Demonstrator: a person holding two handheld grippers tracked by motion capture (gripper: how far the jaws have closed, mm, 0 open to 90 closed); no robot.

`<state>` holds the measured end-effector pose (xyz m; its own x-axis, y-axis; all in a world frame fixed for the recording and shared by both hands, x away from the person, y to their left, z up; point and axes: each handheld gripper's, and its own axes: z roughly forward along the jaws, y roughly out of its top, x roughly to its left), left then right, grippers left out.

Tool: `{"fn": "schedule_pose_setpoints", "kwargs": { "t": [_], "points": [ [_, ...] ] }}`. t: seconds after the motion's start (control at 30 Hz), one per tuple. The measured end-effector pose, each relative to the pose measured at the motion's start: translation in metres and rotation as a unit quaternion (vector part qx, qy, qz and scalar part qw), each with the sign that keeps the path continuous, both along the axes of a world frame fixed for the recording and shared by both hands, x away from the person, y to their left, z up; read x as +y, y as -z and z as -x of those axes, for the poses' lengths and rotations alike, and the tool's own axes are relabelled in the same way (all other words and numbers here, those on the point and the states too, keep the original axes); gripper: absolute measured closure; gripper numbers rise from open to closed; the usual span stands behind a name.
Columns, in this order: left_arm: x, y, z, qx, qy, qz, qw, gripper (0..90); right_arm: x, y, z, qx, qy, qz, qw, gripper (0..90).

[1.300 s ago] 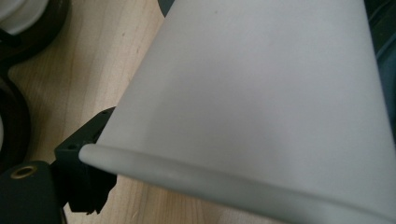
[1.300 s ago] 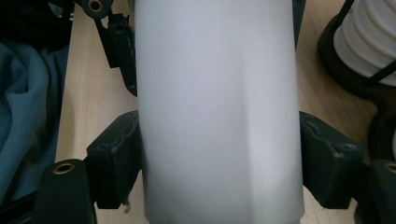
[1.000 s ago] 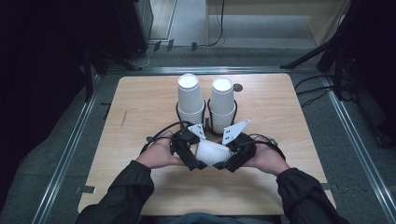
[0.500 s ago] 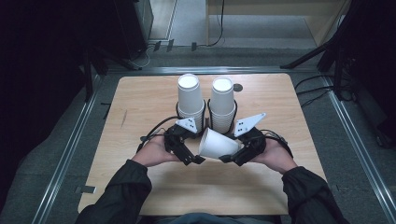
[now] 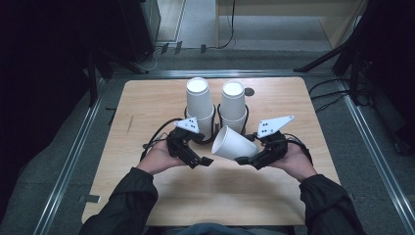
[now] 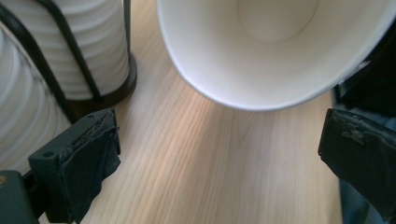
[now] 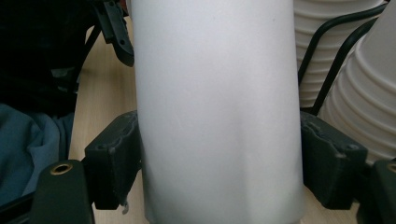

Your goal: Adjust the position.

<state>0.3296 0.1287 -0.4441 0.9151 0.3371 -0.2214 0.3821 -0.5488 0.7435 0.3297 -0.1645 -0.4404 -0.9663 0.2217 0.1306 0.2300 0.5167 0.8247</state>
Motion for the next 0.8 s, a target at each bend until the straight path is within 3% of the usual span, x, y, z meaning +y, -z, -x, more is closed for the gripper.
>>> {"fn": "schedule_pose_setpoints", "kwargs": {
  "t": [0.23,0.33,0.63,0.7,0.8],
  "points": [
    [-0.008,-0.003,0.003,0.002,0.004,0.025,0.9997,0.0,0.002,-0.002,0.002,-0.004,-0.010,-0.020,0.9997,22.0],
    [-0.012,-0.005,0.003,0.005,0.006,0.042,0.9991,0.0,0.008,-0.001,0.005,-0.003,-0.019,-0.017,0.9997,22.0],
    [-0.021,-0.005,0.005,0.012,0.018,0.056,0.9982,0.0,0.021,0.003,0.008,-0.003,-0.034,-0.014,0.9993,22.0],
    [-0.021,-0.005,0.005,0.015,0.020,0.061,0.9979,3.9,0.024,0.004,0.009,-0.005,-0.038,-0.012,0.9992,22.0],
    [-0.018,-0.008,0.007,0.001,0.024,0.071,0.9972,7.3,0.025,0.005,0.009,-0.008,-0.039,-0.009,0.9992,22.2]
  ]
}}
